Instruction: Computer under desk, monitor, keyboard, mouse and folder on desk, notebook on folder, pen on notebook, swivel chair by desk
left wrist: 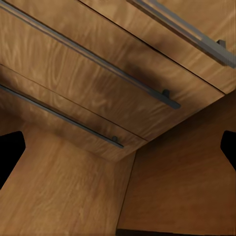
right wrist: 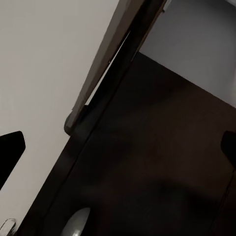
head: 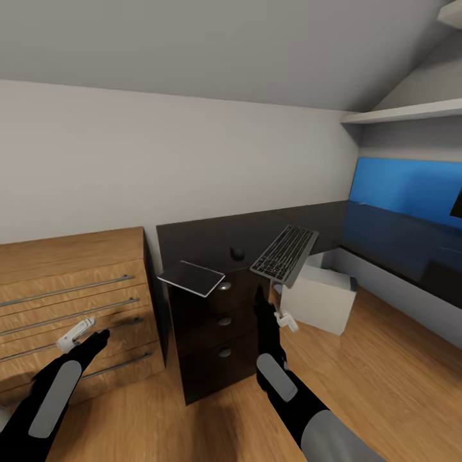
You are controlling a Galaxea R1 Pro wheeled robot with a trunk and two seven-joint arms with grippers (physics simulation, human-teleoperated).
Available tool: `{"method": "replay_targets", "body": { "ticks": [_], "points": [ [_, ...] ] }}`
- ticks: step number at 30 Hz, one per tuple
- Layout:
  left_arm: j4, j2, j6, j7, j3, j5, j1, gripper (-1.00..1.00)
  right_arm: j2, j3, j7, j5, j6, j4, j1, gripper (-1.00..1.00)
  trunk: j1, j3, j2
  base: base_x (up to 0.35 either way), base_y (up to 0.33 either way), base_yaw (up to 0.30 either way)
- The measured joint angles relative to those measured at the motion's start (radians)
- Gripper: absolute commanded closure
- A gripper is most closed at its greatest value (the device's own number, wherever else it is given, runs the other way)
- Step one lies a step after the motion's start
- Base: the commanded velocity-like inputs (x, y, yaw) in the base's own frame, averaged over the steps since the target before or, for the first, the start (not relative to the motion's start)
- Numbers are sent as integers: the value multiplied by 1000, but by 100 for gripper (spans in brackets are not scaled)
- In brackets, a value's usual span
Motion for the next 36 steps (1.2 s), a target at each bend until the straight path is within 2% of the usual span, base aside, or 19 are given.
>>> {"method": "replay_targets", "body": {
  "ticks": [36],
  "points": [
    [0, 6, 0, -1, 1, -2, 0, -100, 0, -7, -2, -2, -5, 4, 0, -100, 0, 0, 0, 102, 0, 0]
  ]
}}
